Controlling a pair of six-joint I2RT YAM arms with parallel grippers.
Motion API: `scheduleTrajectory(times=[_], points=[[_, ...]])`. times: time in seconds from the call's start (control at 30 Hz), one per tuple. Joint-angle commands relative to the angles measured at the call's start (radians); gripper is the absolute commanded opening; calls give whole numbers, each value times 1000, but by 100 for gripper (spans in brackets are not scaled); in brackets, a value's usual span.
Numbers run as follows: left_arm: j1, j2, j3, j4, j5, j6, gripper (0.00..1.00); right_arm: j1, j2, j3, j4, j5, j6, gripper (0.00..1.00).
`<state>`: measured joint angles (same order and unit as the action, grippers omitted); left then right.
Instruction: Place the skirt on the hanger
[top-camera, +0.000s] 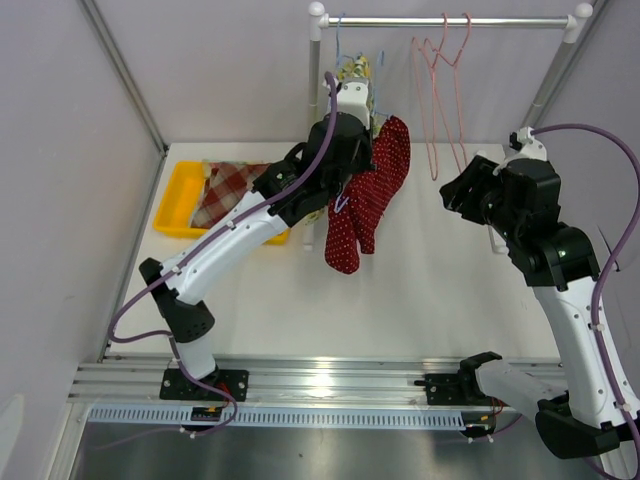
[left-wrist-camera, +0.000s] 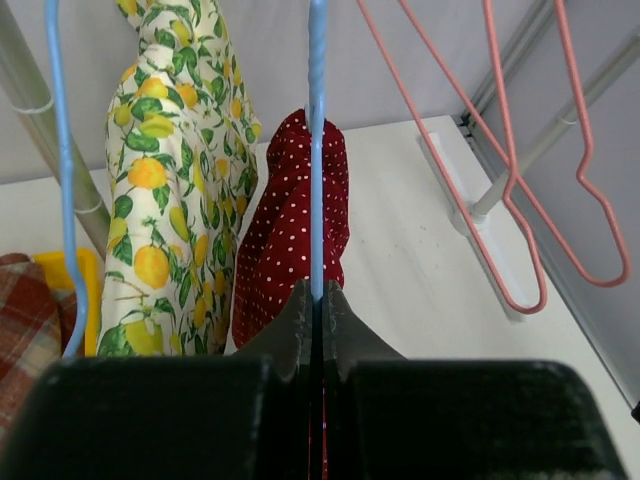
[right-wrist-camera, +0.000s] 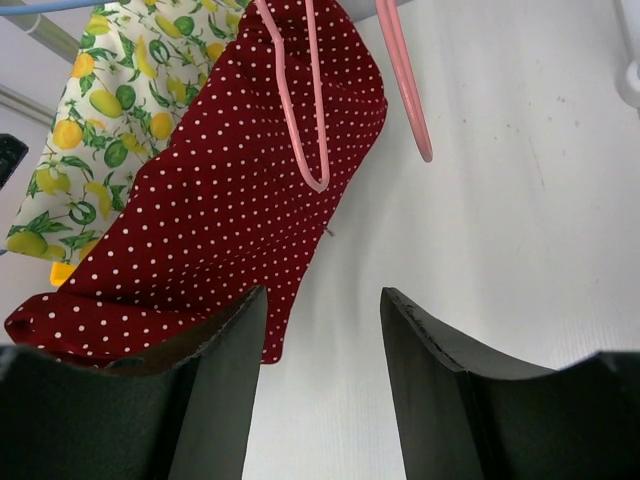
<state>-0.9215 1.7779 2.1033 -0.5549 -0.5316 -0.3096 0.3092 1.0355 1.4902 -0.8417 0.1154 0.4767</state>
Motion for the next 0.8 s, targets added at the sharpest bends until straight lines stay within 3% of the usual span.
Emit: scheduleTrajectory(times=[0.0, 0.43, 0.57, 0.77], points=[[1, -52, 30, 217, 2, 47, 0, -9, -14, 45, 9, 1, -29, 55], [49, 57, 213, 312, -59, 153, 0, -16, -6, 48, 13, 6, -50, 55], [99, 101, 276, 302, -10, 135, 0, -18, -2, 47, 13, 6, -52, 55], [188, 179, 345, 244, 197, 58, 0, -21, -2, 30, 16, 6, -53, 55]])
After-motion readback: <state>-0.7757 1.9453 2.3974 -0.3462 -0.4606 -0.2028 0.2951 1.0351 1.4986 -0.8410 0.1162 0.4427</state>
